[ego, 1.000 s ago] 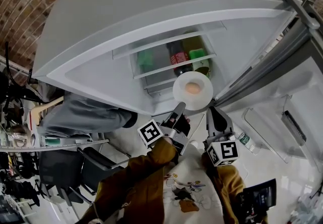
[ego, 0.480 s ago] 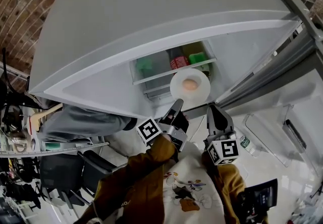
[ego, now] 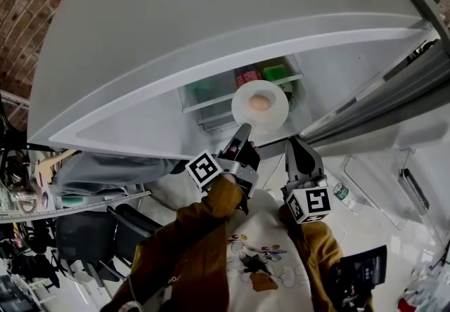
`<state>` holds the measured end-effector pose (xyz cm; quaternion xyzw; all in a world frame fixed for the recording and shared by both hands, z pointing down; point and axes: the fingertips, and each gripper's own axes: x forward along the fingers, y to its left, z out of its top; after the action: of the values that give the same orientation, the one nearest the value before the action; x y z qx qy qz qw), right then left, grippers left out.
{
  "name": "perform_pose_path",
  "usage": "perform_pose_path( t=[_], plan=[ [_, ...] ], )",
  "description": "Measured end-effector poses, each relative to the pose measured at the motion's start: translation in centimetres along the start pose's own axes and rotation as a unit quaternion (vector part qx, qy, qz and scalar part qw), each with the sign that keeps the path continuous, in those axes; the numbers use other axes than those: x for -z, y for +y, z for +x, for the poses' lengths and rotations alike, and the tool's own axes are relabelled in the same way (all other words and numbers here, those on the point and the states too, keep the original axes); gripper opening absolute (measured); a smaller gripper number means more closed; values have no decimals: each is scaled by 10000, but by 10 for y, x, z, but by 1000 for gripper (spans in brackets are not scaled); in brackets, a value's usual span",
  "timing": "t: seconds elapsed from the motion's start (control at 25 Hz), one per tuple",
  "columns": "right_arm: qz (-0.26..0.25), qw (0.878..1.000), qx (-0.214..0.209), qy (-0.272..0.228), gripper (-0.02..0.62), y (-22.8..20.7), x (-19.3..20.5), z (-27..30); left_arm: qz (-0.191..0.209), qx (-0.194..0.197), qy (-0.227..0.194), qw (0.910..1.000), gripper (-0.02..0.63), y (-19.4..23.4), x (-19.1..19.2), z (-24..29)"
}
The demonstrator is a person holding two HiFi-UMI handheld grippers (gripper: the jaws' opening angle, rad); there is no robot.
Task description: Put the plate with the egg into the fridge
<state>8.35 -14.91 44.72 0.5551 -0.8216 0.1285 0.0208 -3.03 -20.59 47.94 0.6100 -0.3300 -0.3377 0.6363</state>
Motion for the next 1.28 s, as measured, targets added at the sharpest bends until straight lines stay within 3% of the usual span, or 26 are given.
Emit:
perform_pose_path(
  t=[1.28],
  plan=[
    [-87,10000,-5,-34,8,4,0,45,118,19,-343,9993,17,16,-45,23]
  ],
)
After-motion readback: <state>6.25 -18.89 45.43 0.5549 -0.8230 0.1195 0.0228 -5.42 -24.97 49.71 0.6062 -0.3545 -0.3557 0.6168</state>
